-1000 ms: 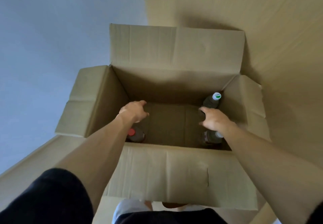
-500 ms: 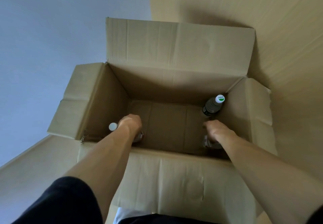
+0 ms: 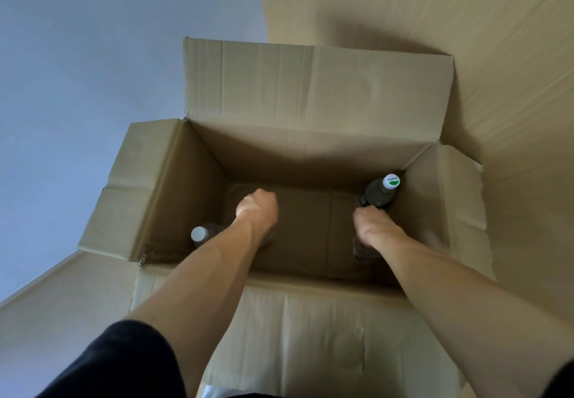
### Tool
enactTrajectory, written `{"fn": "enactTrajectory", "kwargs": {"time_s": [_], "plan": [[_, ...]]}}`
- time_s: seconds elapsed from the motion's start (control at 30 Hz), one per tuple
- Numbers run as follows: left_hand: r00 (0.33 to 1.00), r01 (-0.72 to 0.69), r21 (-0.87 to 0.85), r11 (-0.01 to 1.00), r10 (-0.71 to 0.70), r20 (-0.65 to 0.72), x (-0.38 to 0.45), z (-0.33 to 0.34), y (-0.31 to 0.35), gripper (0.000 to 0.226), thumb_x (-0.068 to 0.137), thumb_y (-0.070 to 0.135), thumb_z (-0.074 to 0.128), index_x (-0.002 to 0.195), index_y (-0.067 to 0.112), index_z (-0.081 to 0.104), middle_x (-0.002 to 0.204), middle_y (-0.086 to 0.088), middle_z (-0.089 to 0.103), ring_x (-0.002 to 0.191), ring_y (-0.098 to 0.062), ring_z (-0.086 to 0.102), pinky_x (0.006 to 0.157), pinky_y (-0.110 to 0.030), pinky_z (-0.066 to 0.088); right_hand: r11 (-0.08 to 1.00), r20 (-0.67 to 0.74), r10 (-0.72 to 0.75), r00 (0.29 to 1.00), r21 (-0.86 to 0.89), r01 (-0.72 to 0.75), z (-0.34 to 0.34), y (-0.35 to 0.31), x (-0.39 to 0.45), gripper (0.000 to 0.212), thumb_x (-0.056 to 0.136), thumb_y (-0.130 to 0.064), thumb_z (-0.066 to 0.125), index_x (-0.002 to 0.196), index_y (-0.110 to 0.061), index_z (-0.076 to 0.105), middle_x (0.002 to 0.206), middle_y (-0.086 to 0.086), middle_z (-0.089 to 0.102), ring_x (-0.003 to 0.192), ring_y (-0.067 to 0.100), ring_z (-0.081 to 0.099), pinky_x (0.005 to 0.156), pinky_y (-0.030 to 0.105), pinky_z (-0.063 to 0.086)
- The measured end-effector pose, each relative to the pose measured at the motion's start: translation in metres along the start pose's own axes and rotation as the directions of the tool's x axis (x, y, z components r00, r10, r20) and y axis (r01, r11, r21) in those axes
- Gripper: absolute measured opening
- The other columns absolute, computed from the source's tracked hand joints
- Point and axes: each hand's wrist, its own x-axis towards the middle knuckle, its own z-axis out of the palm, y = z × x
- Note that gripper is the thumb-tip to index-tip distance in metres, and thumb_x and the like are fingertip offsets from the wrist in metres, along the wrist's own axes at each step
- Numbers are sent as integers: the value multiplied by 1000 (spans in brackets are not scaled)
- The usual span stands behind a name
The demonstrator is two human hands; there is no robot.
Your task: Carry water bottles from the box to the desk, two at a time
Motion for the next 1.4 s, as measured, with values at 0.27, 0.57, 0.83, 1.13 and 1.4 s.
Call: {"fn": "enactTrajectory", "kwargs": {"time_s": [0.27, 0.57, 0.83, 1.13, 1.4], "plan": [[990, -111, -69, 991, 104, -95, 13, -9, 23, 37, 90, 2, 61, 126, 4, 58, 118, -16, 64, 108, -36, 66, 78, -40, 56, 996, -99, -86, 991, 1, 87, -17, -43, 16, 24, 93, -7, 64, 117, -7, 65, 119, 15, 64, 114, 35, 60, 96, 44, 52], [960, -279, -264, 923, 258, -111, 43, 15, -8, 44, 90, 24, 69, 133, 19, 60, 128, -9, 61, 118, -27, 60, 98, -40, 51, 979, -195, -140, 971, 121, 165, 0, -55, 35, 45, 91, -25, 71, 134, -17, 61, 128, 11, 62, 121, 28, 57, 95, 38, 52], [954, -260, -423, 868, 299, 25, 67, 44, -27, 93, 72, 10, 87, 151, 19, 40, 149, -9, 51, 137, -26, 48, 109, -30, 38, 880, -83, -247, 965, 398, 260, 23, -16, 46, 92, 73, -19, 88, 151, -27, 39, 152, 4, 45, 142, 26, 38, 116, 38, 34], [961, -250, -462, 851, 278, -8, 88, 57, -14, 84, 72, 16, 89, 145, 18, 47, 140, -10, 59, 130, -28, 54, 102, -29, 43, 828, -141, -173, 975, 515, 221, 42, -20, 62, 83, 70, -9, 88, 142, -21, 48, 141, 7, 56, 133, 28, 49, 109, 41, 43], [952, -242, -671, 701, 304, -26, 65, 34, -23, 66, 67, 12, 89, 124, 11, 55, 122, -7, 63, 113, -26, 61, 99, -38, 51, 765, -176, -160, 971, 600, 235, 25, -13, 49, 69, 64, -12, 90, 125, -23, 57, 126, 2, 64, 120, 22, 58, 101, 36, 47]]}}
